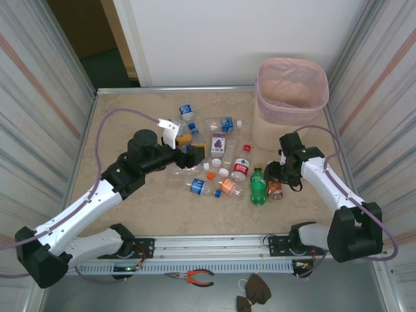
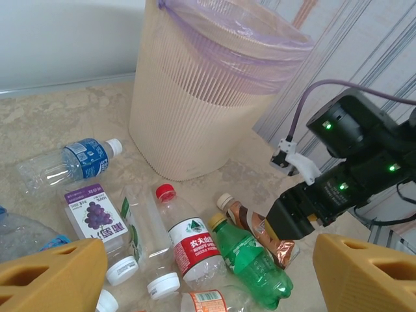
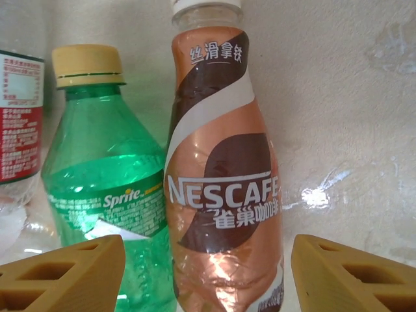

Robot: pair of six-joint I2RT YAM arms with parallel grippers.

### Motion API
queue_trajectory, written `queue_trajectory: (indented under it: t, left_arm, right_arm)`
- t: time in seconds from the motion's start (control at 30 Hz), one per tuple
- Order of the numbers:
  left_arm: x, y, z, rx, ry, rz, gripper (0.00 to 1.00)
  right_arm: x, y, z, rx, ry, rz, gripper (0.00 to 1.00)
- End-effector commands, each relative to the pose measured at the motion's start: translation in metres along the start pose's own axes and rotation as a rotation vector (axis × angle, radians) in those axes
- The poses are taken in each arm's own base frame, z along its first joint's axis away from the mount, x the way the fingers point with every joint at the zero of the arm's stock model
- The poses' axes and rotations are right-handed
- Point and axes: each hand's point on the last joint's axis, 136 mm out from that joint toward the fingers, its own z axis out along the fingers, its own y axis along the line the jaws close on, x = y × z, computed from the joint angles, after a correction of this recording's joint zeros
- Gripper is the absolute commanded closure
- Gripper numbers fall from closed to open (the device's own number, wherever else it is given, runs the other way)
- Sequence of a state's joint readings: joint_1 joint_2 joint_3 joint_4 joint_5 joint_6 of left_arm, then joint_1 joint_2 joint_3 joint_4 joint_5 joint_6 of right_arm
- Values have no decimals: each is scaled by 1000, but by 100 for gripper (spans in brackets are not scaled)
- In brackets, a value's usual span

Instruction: Put the plastic bottles in the bin

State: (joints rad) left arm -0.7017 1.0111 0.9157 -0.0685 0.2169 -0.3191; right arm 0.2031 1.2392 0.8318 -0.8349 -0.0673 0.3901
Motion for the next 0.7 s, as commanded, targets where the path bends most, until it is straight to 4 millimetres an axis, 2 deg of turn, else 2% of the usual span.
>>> queue_trajectory:
  t: [0.0,0.43,0.67]
  left_arm:
    - [-10,0,-6,1,-48,-7,17]
    - [-11,7,-13,-21,-59,-15,17]
    - [-11,7,-12,-18,-61,-24,17]
  right_arm:
    - [-9,-3,11,28,-34,42,33]
    - [-2,-20,47,93,22,90,34]
    - [-2,-26,53,55,43,168,35]
